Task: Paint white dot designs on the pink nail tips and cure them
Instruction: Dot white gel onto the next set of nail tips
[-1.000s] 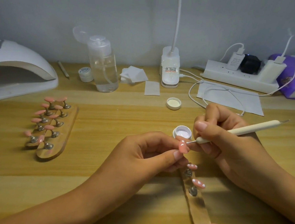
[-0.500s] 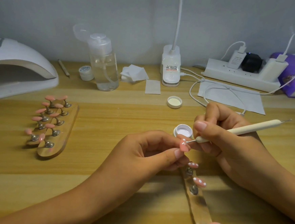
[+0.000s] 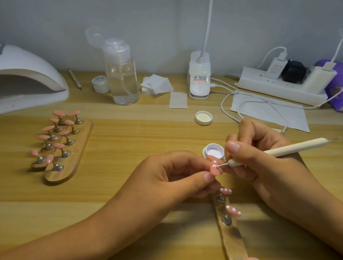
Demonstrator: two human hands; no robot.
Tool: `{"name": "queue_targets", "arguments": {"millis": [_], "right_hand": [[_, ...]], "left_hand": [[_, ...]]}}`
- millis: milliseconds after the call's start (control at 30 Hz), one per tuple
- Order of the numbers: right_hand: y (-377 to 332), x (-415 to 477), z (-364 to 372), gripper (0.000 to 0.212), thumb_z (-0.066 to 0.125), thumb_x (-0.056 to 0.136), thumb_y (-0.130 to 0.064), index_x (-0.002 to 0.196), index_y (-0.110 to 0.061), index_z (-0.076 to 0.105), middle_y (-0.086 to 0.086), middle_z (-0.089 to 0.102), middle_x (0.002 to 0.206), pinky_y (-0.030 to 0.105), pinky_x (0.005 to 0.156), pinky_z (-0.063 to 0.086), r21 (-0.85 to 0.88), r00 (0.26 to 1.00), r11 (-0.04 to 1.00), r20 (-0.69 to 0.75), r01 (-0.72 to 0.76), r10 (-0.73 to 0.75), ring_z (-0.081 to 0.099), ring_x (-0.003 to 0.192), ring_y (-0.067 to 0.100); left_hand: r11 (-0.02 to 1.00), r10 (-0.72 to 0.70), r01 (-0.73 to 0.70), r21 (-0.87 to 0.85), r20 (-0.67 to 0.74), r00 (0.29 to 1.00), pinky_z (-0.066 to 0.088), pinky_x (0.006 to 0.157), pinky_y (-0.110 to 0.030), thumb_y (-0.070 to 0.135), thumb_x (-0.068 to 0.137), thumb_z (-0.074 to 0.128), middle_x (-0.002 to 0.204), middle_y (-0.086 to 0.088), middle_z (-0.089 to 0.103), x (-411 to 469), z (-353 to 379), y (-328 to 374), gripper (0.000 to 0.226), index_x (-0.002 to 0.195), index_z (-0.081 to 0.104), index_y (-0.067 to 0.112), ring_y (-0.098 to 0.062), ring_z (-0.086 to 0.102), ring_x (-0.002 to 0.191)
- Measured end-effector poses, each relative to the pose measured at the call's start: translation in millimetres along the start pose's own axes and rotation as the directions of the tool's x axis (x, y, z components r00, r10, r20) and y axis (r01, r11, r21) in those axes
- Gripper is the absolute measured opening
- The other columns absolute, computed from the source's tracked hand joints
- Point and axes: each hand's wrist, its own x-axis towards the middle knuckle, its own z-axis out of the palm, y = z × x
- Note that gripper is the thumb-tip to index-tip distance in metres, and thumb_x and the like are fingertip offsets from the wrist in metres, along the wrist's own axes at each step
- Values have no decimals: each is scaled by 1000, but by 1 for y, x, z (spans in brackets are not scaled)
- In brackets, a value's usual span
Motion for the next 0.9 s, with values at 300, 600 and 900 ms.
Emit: {"name": "queue_targets", "arguments": {"millis": [300,600,900], "right_hand": [[-1,0,0,21,68,73,-21,60,-24,52,0,50,56,15,55,44,16,1000,1000,-9,-4,4,44,50,7],[0,0,0,24,74,74,-24,62,-25,53,-2,51,58,18,57,45,-16,1000,1000,15,-1,1,47,52,7],[0,0,0,21,68,76,-21,61,-25,54,1,51,57,12,53,42,-11,1000,1000,10,11,-11,46,51,7]], "left_hand": [[1000,9,-9,18,1,1000,54,70,-17,19,77,66,87,-11,75,0,0,0,16,88,74,11,-18,73,86],[1000,7,-7,14,5,1000,54,70,-17,20,76,66,86,-10,75,1,0,0,17,88,74,11,-16,72,85],[1000,6,-6,13,1,1000,53,69,-16,19,75,66,85,-11,75,0,1,0,16,87,74,11,-16,73,84]]}}
